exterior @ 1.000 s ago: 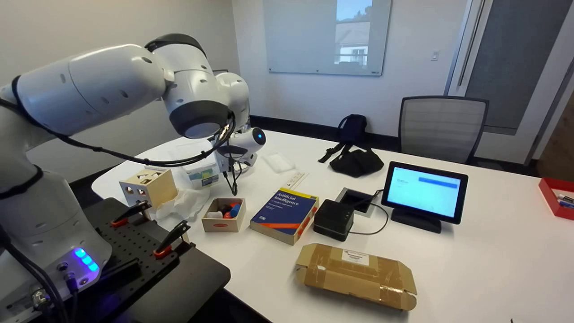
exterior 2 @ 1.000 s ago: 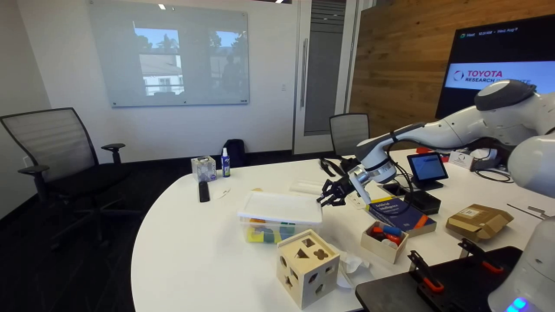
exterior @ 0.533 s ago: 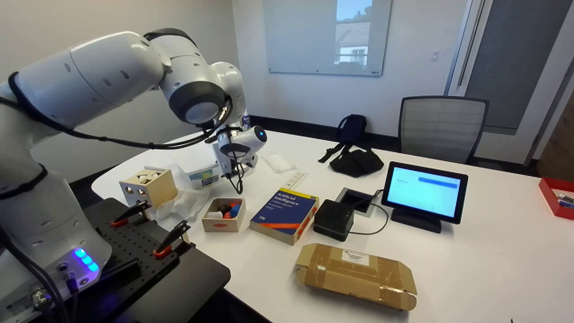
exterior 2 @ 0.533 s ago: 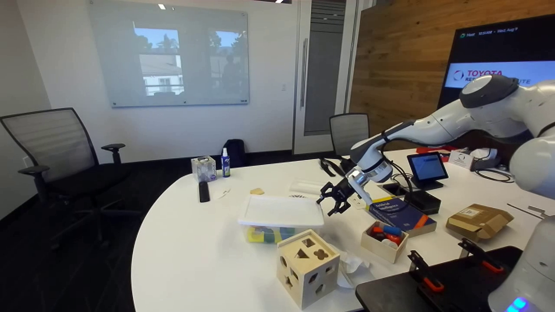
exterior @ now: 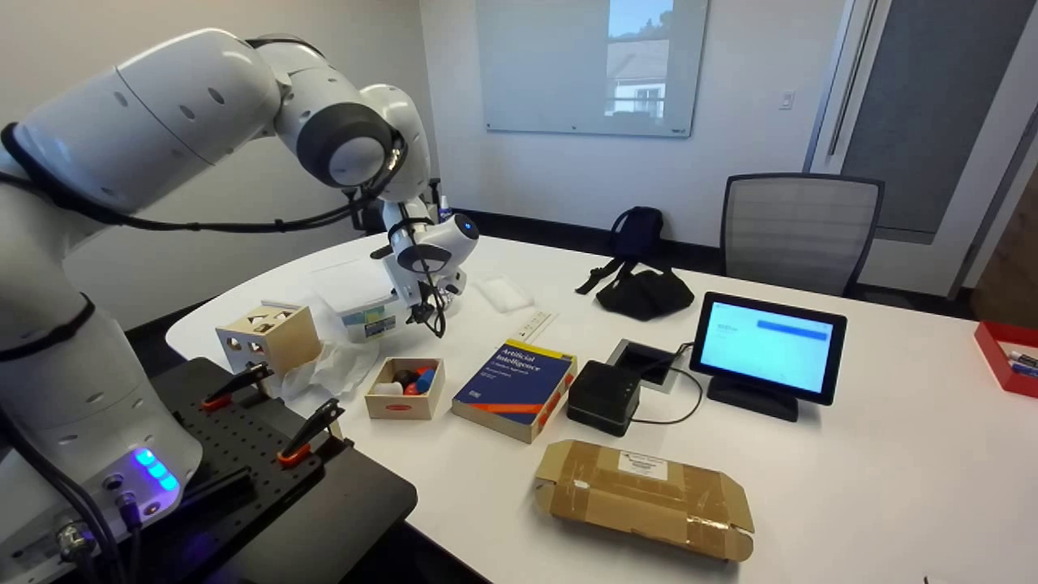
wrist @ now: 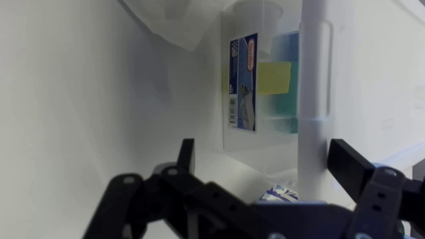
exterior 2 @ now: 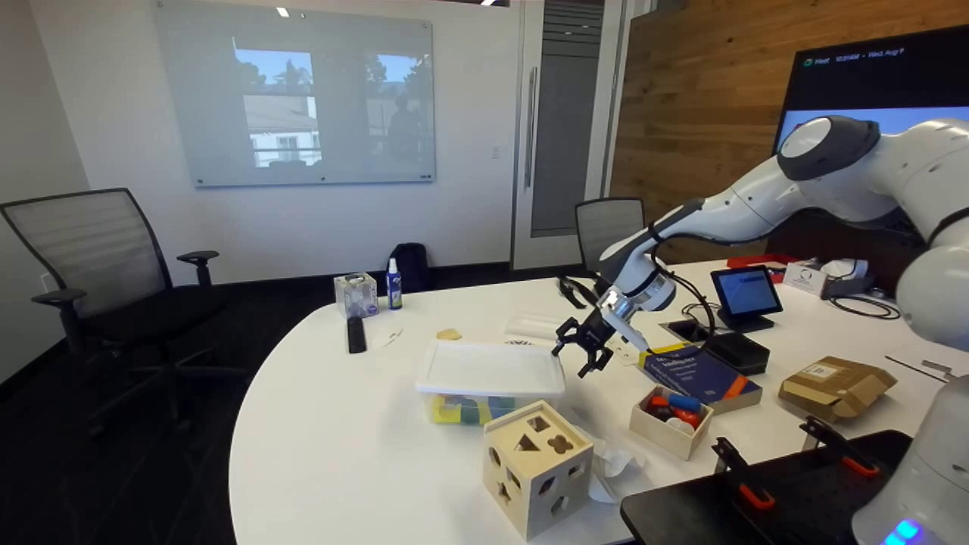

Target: Put the white lid on the clear lunch box

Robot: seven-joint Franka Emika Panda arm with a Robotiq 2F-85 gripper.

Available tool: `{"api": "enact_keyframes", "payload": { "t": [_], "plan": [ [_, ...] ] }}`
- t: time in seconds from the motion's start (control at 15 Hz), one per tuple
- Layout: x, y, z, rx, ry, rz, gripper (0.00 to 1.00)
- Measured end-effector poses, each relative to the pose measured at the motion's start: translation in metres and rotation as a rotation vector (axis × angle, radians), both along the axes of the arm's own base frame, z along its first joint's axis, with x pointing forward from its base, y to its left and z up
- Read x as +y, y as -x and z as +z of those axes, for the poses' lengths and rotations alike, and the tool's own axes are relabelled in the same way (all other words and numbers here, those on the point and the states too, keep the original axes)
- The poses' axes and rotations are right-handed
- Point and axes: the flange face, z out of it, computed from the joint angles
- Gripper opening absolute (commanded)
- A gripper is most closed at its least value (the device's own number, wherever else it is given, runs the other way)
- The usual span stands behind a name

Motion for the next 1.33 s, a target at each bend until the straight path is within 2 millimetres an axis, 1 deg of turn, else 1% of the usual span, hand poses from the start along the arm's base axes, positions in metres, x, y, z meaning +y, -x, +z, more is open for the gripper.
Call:
{"api": "enact_keyframes", "payload": {
  "t": [0.27, 0.53, 0.73, 0.93, 1.2, 1.33],
  "plan": [
    [0.012, -0.003, 0.006, 0.0, 0.059, 0.019, 1.0],
    [0.03, -0.003, 0.01, 0.002, 0.082, 0.035, 1.0],
    [0.046, -0.004, 0.022, -0.006, 0.079, 0.047, 1.0],
    [0.06, -0.005, 0.047, -0.029, 0.087, 0.061, 1.0],
    [0.075, -0.005, 0.091, -0.075, 0.113, 0.086, 1.0],
    [0.085, -0.003, 0.107, -0.094, 0.128, 0.106, 1.0]
  ]
}}
